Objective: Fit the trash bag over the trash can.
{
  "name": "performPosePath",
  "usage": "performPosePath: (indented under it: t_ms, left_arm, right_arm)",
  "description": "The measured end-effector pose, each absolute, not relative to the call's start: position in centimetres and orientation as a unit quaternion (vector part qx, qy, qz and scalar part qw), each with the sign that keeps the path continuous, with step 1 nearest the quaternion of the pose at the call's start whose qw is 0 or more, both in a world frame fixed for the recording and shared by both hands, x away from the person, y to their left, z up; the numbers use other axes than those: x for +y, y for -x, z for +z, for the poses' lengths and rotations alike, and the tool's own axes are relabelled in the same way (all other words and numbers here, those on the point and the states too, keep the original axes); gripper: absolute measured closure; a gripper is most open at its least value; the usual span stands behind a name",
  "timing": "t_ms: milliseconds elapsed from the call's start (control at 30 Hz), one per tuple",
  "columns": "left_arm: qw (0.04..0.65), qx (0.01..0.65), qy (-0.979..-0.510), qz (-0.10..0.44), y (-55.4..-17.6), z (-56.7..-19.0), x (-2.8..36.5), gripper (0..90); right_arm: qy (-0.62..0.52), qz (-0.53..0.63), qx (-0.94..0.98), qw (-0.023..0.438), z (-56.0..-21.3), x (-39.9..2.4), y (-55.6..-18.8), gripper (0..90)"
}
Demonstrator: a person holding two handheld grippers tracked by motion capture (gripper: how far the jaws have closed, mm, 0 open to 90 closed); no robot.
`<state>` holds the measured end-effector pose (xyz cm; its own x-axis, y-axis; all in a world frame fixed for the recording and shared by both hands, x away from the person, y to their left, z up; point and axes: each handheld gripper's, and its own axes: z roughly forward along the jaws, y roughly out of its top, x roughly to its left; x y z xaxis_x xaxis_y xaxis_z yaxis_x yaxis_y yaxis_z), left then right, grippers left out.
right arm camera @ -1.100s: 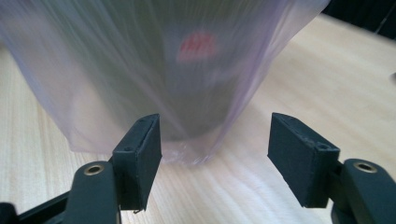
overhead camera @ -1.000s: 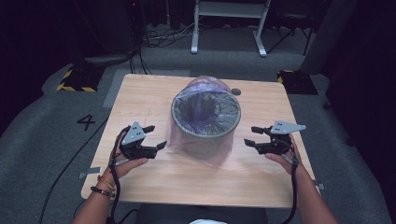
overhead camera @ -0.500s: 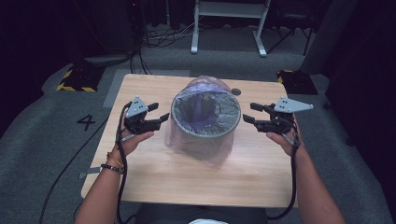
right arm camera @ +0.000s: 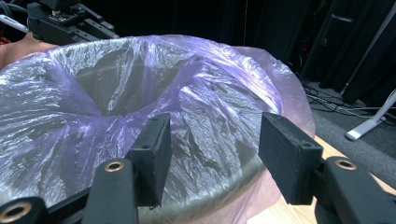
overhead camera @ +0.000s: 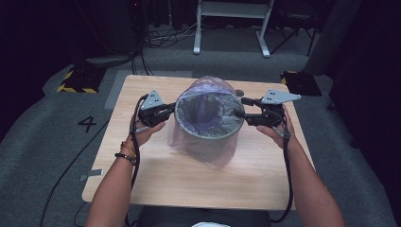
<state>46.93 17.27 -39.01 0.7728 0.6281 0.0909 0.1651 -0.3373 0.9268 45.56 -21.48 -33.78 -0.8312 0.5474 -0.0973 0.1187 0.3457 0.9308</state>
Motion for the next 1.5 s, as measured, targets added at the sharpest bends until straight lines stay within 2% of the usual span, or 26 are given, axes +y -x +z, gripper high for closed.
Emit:
performPosePath:
  t_ms: [233,667,1100,1300,1333,1400,1500]
  left_arm:
    - [0.511,0.258,-0.793,0.209,-47.5,-40.1,16.6,90.0]
    - [0.461,0.272,-0.818,0.208,-48.6,-42.1,15.0,90.0]
    - [0.446,0.286,-0.831,0.169,-49.6,-43.5,14.9,90.0]
    - [0.441,0.296,-0.83,0.172,-49.5,-44.6,15.3,90.0]
    - [0.444,0.3,-0.827,0.173,-49.4,-44.7,15.4,89.2]
    - [0.451,0.315,-0.816,0.178,-49.2,-44.6,15.9,74.7]
    - [0.458,0.313,-0.81,0.19,-48.6,-44.5,16.9,63.6]
  right_arm:
    - [-0.2,0.532,0.799,0.197,-33.2,-20.7,-45.5,44.0]
    - [-0.209,0.491,0.824,0.19,-33.1,-19.3,-46.5,45.6]
    - [-0.204,0.49,0.83,0.171,-32.8,-18.7,-46.9,36.4]
    - [-0.188,0.472,0.846,0.158,-32.3,-17.4,-46.7,30.2]
    - [-0.187,0.467,0.85,0.154,-32.3,-17.2,-46.7,30.2]
    - [-0.186,0.456,0.857,0.15,-32.3,-16.7,-46.8,28.3]
    - [-0.185,0.432,0.87,0.145,-32.4,-16.1,-46.9,26.8]
